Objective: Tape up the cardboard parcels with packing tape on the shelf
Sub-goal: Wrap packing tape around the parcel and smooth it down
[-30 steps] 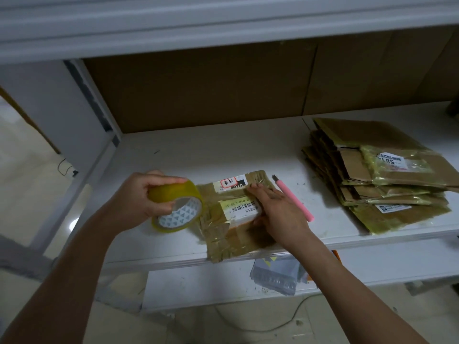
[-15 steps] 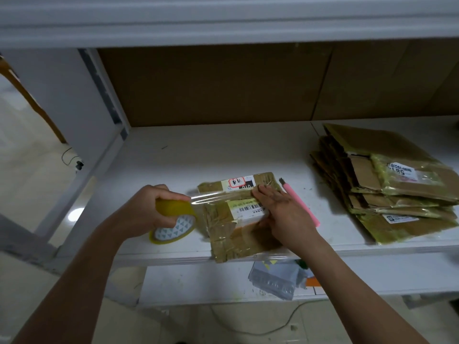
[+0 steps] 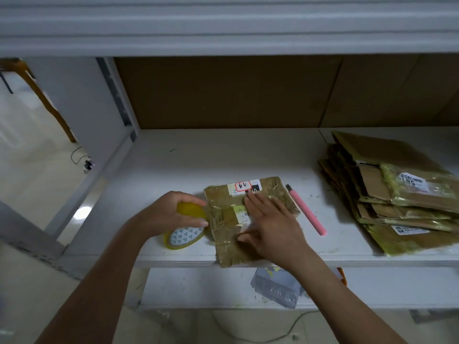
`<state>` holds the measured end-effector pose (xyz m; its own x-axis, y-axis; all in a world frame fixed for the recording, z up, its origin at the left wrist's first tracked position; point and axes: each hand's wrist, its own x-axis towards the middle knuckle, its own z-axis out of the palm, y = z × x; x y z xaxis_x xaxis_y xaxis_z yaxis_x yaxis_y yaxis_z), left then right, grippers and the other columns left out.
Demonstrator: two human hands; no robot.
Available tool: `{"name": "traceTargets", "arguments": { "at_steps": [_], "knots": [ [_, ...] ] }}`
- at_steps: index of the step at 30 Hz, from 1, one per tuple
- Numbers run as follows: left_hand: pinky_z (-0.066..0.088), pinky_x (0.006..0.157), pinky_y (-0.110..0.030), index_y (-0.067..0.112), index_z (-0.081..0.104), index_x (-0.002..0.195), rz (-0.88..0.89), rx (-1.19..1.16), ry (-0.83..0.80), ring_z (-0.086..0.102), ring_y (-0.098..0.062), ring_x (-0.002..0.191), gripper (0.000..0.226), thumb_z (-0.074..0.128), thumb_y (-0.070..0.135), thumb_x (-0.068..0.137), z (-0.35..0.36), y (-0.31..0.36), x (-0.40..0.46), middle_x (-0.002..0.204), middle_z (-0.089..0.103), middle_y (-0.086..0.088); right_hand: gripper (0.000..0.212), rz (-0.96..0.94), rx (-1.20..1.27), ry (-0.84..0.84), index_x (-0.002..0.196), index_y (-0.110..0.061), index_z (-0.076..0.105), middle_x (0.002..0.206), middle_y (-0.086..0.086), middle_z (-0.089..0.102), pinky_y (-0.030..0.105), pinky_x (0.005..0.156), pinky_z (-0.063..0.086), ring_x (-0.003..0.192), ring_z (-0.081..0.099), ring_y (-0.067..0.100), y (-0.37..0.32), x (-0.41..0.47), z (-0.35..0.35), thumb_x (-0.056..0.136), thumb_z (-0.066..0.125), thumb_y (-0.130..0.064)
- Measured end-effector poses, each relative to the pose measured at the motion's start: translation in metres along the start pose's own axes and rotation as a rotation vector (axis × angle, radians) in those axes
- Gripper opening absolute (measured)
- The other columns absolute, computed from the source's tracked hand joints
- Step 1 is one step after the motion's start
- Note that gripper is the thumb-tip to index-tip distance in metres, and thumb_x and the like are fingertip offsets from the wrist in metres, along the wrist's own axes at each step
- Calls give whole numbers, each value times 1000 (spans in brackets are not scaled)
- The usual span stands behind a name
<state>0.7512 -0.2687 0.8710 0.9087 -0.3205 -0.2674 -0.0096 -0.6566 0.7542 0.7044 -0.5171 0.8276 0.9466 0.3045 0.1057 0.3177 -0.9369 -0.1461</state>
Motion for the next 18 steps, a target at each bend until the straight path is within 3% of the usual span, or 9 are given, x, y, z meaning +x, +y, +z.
{"name": "traceTargets", "arguments": {
  "at_steps": [3, 5, 7, 9, 12, 15, 18],
  "knots": [
    [54, 68, -20, 28, 69, 113, -9, -2, 30, 64, -7, 90, 26, 69, 34, 87, 3, 3, 2, 107, 65, 7, 64, -40, 50, -44, 155, -23, 19, 163, -10, 10, 24, 116, -10, 150, 2, 7, 14, 14, 2, 98, 48, -27],
    [59, 70, -26, 26, 72, 111, -22, -92, 58, 69, -14, 88, 22, 61, 34, 93, 7, 6, 4, 104, 70, 5, 67, -31, 52, -51, 155, -24, 19, 163, -11, 10, 23, 113, -12, 150, 0, 8, 26, 25, -4, 96, 50, -19],
    [58, 63, -22, 25, 71, 109, -47, -210, 89, 71, -18, 82, 19, 59, 29, 96, 13, 9, 7, 102, 71, 1, 75, -16, 1, -80, 156, -20, 12, 164, -7, 2, 28, 115, -13, 150, -7, 11, 29, 33, -9, 93, 52, -17],
    [55, 58, -21, 25, 67, 109, -98, -279, 127, 70, -15, 76, 15, 62, 26, 95, 19, 12, 11, 104, 68, 0, 84, -25, 56, -95, 157, -19, 4, 163, -7, -7, 32, 115, -15, 149, -12, 12, 21, 34, -8, 92, 57, -28],
    [55, 77, -33, 25, 61, 112, -196, -297, 161, 68, -21, 89, 25, 68, 34, 90, 21, 8, 20, 104, 68, 0, 91, -48, 189, -31, 156, -24, 12, 162, -9, -1, 29, 113, -21, 150, -4, 8, 8, 30, 6, 86, 59, -59],
    [55, 85, -37, 25, 66, 109, -239, -331, 148, 67, -24, 94, 24, 71, 34, 87, 18, 6, 21, 105, 68, -3, 82, -31, 225, 83, 153, -27, 27, 162, -7, 16, 24, 109, -25, 149, 9, 8, 13, 36, 18, 85, 62, -58],
    [57, 70, -30, 21, 70, 107, -250, -358, 110, 69, -24, 86, 22, 70, 31, 88, 17, 9, 18, 102, 71, -9, 78, -55, 290, 59, 149, -28, 36, 159, -10, 25, 21, 108, -26, 148, 13, 6, 25, 46, 19, 81, 69, -51]
  ]
}}
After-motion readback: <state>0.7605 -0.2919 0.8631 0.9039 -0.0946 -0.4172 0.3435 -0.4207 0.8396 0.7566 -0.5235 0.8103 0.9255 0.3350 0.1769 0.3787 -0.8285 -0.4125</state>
